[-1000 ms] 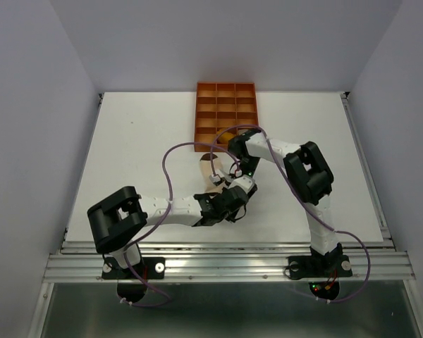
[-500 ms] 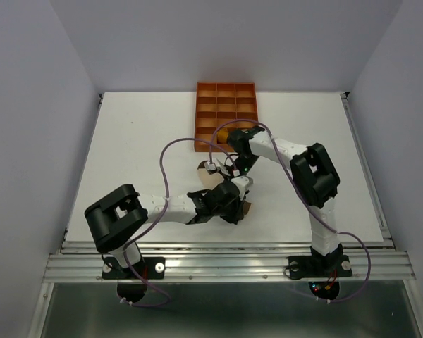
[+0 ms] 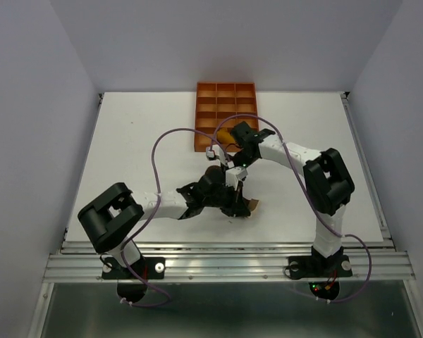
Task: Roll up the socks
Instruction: Roll the sock at the center of the board.
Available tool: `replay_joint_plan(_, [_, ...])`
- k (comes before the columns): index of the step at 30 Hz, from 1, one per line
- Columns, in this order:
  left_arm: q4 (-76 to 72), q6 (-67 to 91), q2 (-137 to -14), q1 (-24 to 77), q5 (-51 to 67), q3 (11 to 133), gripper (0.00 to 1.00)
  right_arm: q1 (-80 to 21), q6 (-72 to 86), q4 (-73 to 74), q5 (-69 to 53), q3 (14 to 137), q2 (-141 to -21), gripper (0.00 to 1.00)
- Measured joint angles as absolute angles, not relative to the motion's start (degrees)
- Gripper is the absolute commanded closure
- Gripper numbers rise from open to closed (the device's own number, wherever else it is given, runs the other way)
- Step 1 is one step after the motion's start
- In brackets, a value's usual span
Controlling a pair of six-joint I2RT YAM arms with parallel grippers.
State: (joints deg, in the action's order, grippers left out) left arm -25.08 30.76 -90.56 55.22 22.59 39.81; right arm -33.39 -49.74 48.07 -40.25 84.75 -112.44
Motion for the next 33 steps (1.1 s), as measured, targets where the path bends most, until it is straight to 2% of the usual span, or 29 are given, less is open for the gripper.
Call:
replay_joint_plan(8, [-31.88, 36.21, -91.09, 53.52, 33.89, 37.08, 1.0, -33.47, -41.87, 36.36, -34.92, 76.16, -107.53, 0.43])
replay_joint_plan(11, [-33.61, 39.62, -90.96, 52.66, 34.22, 34.74, 1.0, -31.31, -38.22, 32.23, -29.21, 73.52, -105.73, 0.43])
replay_joint_plan(14, [-29.12, 46.7, -93.73, 48.66, 31.9, 30.57, 1.0, -25.47, -34.26, 29.23, -25.34, 72.82, -103.59, 0.43])
replay_joint_plan(16, [-28.62, 51.86, -95.9, 46.15, 34.48, 29.61, 1.0, -23.07, -32.36, 26.79, -23.49, 72.82, -101.91, 0.43])
replay_joint_plan(21, [-26.55, 53.65, -95.79, 46.85, 33.5, 30.57, 1.0, -23.53, -30.46, 23.16, -22.92, 72.36, -100.12, 0.43])
replay_joint_plan(26, [-24.29, 53.78, -95.79, 46.87, 33.39, 31.66, 1.0, -24.43, -32.82, 22.63, -24.29, 69.95, -99.37, 0.41])
replay_joint_plan(29, [-21.17, 53.12, -95.79, 46.92, 32.8, 33.32, 1.0, -24.4, -39.2, 24.18, -28.03, 66.61, -96.09, 0.41])
replay_joint_plan(31, [-17.78, 51.83, -95.77, 47.18, 31.7, 35.22, 1.0, -24.4, -44.62, 27.05, -30.61, 65.19, -93.17, 0.36])
replay_joint_plan(33, [-15.05, 50.59, -95.77, 47.33, 30.57, 37.1, 1.0, -24.4, -51.11, 30.81, -33.71, 64.73, -90.39, 0.35])
